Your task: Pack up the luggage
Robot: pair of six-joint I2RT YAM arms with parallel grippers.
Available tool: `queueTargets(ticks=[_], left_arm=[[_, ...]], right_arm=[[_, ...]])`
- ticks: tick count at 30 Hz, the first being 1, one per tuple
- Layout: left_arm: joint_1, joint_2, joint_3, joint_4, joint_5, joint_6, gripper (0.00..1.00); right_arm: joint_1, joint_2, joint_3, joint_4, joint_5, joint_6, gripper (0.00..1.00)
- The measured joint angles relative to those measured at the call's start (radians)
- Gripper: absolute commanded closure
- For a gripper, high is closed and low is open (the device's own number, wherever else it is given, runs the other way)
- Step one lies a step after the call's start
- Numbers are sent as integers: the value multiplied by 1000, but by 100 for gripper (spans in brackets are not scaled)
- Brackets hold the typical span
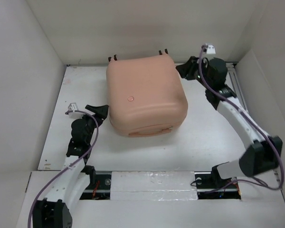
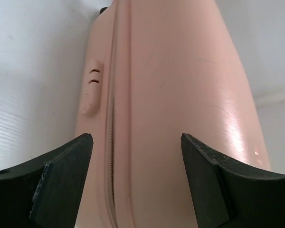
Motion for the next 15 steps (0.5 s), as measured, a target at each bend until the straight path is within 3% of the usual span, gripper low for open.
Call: queueTargets(ticks=[3, 5, 10, 11, 13, 15], left_arm=[[-12, -66, 10, -54, -17, 13, 28], [-12, -83, 10, -82, -29, 15, 31], [-12, -71, -13, -109, -38, 16, 48], [-12, -67, -26, -117, -39, 15, 49], [-12, -64, -54, -134, -38, 15, 50], [-12, -63, -80, -144, -33, 16, 53]], right_arm=[[29, -256, -245, 94, -14, 27, 77], [91, -444, -453, 165, -13, 55, 100], [290, -725, -877, 264, 21, 128, 96], [314, -752, -945, 262, 38, 148, 91], [354, -804, -1071, 266, 80, 181, 71], [380, -850, -1161, 262, 117, 206, 62]])
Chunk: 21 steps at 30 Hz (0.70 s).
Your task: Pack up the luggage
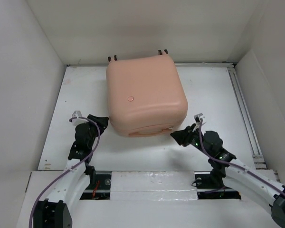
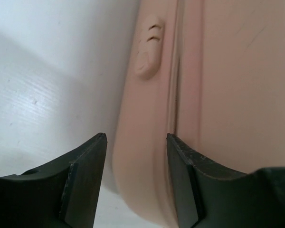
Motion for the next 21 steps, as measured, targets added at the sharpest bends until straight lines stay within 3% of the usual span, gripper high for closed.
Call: queueTargets(ticks=[3, 9, 13, 21], left_arm=[[0, 6, -14, -5, 20, 2, 54], [3, 71, -14, 61, 53, 8, 54], [3, 103, -14, 98, 64, 15, 54], [10, 159, -14, 166, 106, 32, 55]], right_arm=[[23, -33, -48, 7, 58, 16, 53], [20, 84, -45, 156, 153, 11, 53], [16, 247, -16, 240, 149, -2, 60], [16, 340, -16, 316, 151, -8, 69]])
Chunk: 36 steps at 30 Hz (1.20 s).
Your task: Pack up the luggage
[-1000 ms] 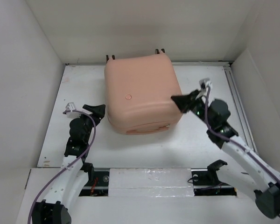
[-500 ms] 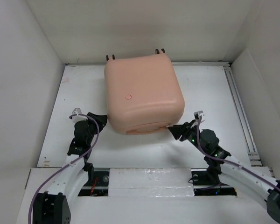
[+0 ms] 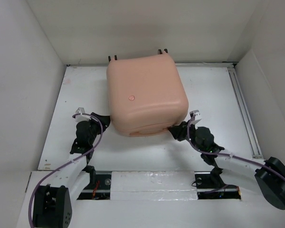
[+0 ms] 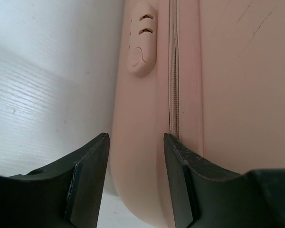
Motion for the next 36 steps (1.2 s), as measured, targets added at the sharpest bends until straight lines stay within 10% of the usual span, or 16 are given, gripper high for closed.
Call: queueTargets(ticks=[10, 22, 36], left_arm=[[-28, 50, 1, 58, 19, 0, 55], [-457, 173, 40, 135, -301, -115, 55], [-654, 344, 136, 167, -365, -214, 46]], right_arm=[[18, 100, -9, 138, 85, 8, 100], [64, -101, 74, -273, 272, -45, 100], [468, 282, 356, -331, 303, -32, 100]])
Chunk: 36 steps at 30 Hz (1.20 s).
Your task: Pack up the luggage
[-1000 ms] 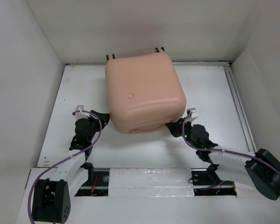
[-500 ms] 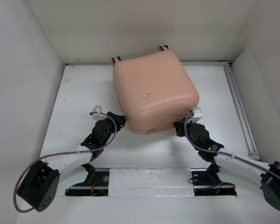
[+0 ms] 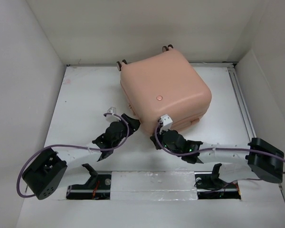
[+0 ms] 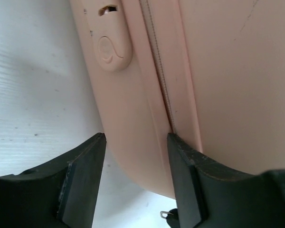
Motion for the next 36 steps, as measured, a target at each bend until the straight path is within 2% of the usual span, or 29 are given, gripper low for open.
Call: queueTargets(ticks=[1, 2, 4, 6, 9, 12, 15, 19, 23, 27, 34, 36], left_arm=[[0, -1, 6, -16, -9, 2, 42], [0, -3, 15, -37, -19, 11, 30], [6, -23, 42, -127, -33, 41, 18], [34, -54, 68, -211, -23, 68, 0], [132, -86, 114, -257, 14, 80, 0], [293, -48, 244, -205, 76, 69, 0], [424, 91, 426, -130, 128, 55, 0], [531, 350, 678, -85, 252, 30, 0], [587, 596, 877, -106, 350, 5, 0], [607, 766, 1043, -196, 414, -8, 0], [608, 886, 1164, -192, 499, -69, 0], [608, 900, 1164, -157, 515, -105, 12]], right_arm=[[6, 9, 5, 1, 18, 5, 100], [10, 12, 8, 2, 37, 8, 100], [19, 5, 4, 3, 71, 16, 100], [23, -19, -10, 4, 84, 24, 100], [25, -66, -34, -10, 96, 31, 100], [31, -91, -45, -29, 95, 34, 100], [31, -97, -48, -32, 88, 34, 100], [31, -97, -48, -31, 84, 34, 100], [31, -97, -51, -29, 80, 32, 100], [31, -97, -52, -26, 76, 30, 100], [32, -110, -68, -8, 55, 27, 100], [32, -110, -71, -5, 54, 26, 100]])
